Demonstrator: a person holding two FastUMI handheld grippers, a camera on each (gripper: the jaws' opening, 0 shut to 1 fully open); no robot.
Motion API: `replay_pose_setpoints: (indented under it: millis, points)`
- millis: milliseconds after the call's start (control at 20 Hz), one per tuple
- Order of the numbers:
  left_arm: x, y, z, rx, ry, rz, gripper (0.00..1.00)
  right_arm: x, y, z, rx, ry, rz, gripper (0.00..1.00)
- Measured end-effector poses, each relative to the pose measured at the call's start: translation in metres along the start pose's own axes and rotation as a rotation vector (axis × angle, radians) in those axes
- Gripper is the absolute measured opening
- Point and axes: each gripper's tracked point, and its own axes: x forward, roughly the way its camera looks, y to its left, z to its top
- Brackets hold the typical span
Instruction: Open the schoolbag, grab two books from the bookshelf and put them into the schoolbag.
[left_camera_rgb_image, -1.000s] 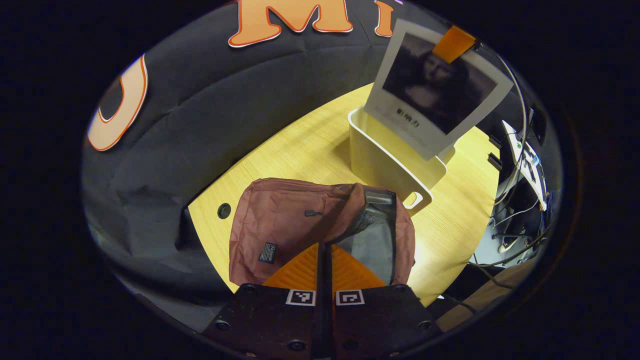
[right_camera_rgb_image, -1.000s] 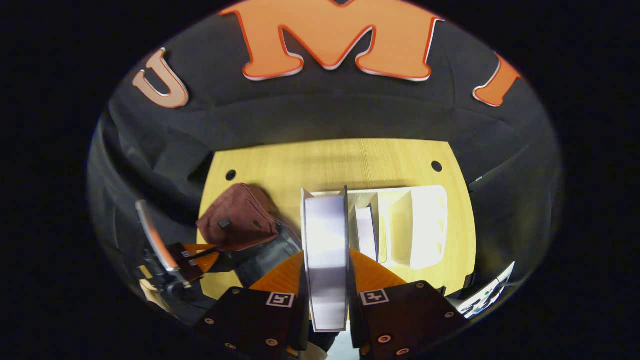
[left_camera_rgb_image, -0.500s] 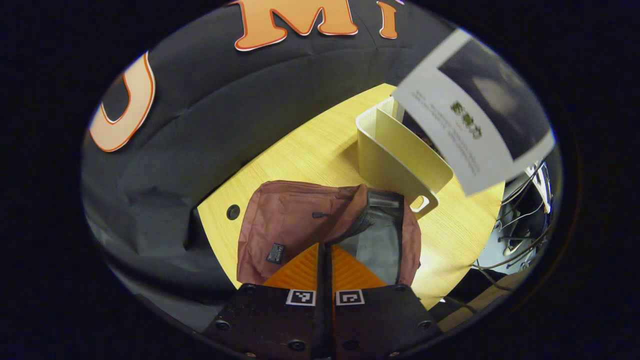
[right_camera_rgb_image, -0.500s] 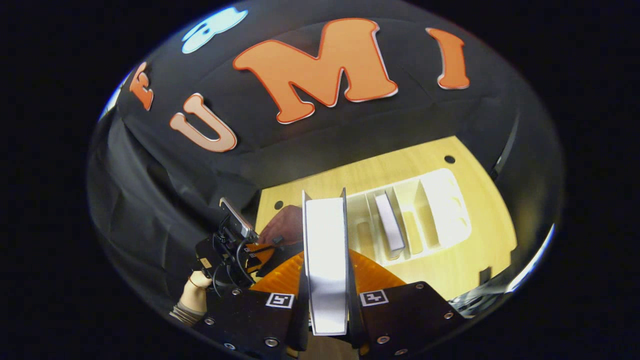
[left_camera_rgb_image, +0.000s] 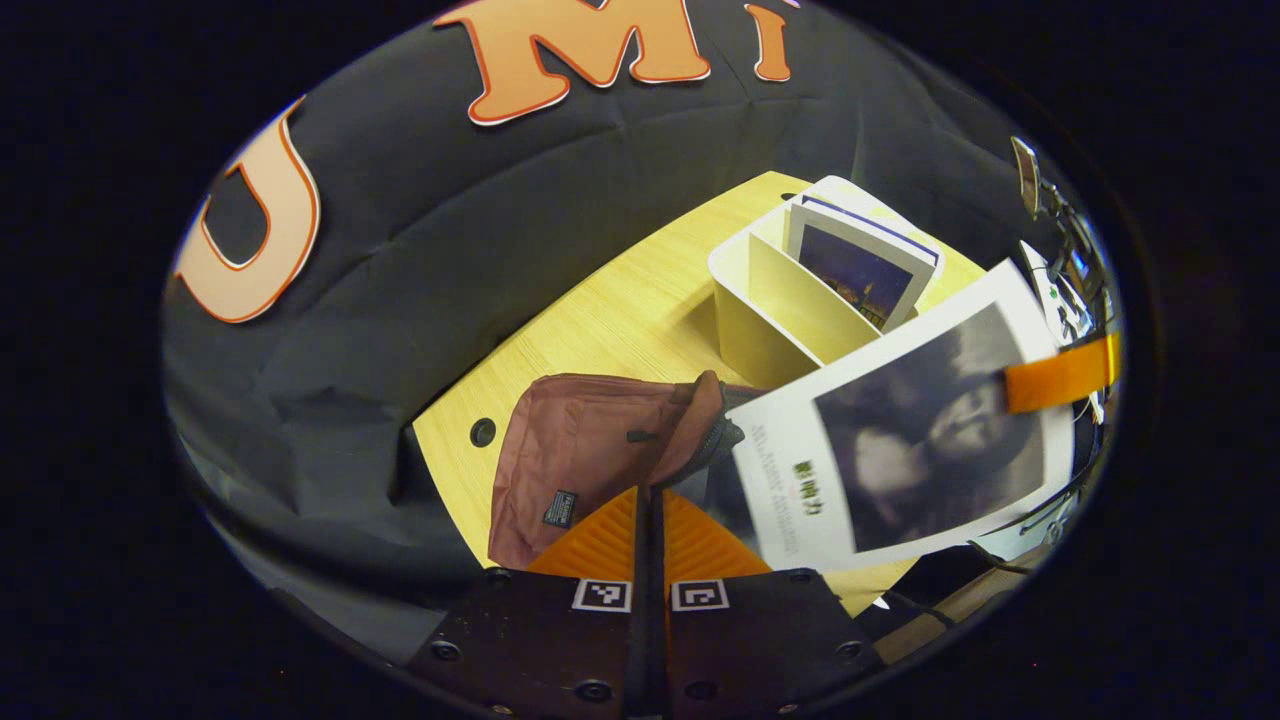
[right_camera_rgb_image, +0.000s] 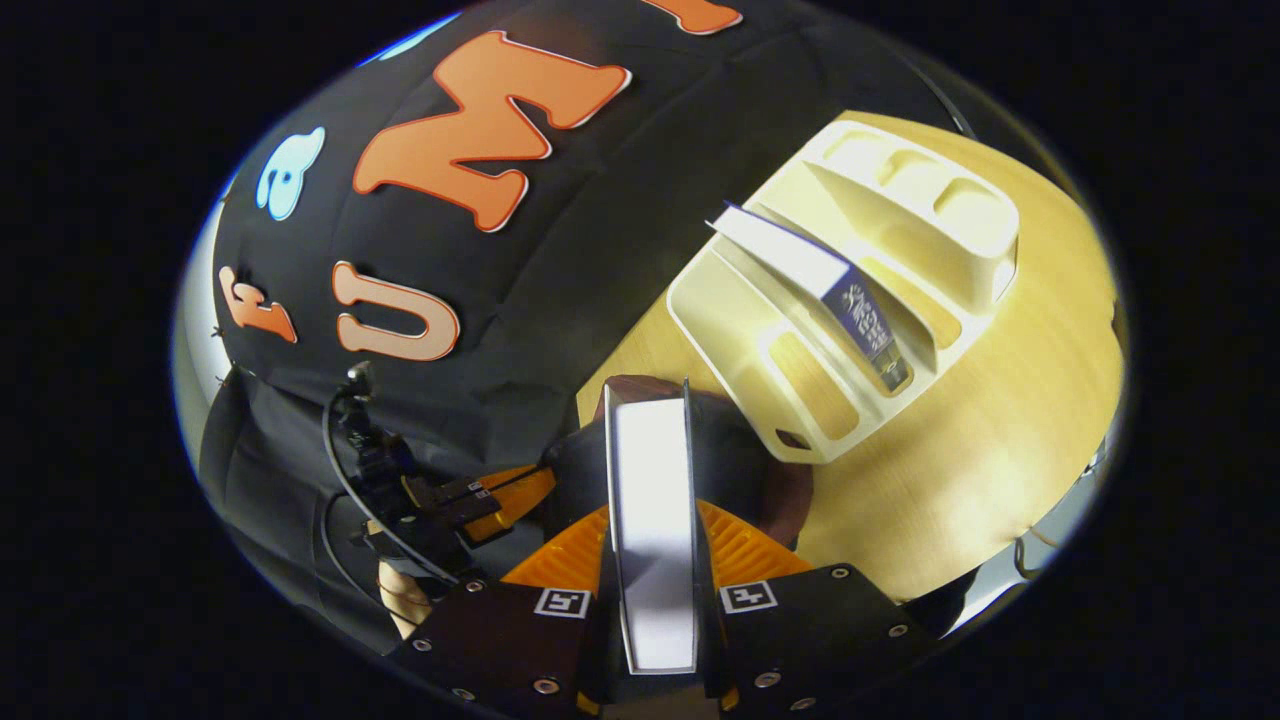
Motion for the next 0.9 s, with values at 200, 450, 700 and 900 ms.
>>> replay_pose_setpoints:
  millis: [200, 450, 700, 900]
  points:
    - [-0.013, -0.01, 0.01, 0.011, -0.014, 0.007, 0.01, 0.046, -0.014, -0.019, 0.071, -0.012, -0.023, 0.32]
    - [-0.024, -0.017, 0.018, 0.048, -0.015, 0.025, 0.0, 0.089, -0.004, -0.031, 0.084, -0.023, -0.019, 0.33]
    - [-0.026, -0.024, 0.018, 0.054, -0.023, 0.016, 0.0, 0.12, 0.006, -0.037, 0.08, -0.032, -0.037, 0.33]
    - [-0.027, -0.037, 0.016, 0.081, -0.024, -0.019, 0.01, 0.145, 0.004, -0.036, 0.017, -0.087, -0.095, 0.33]
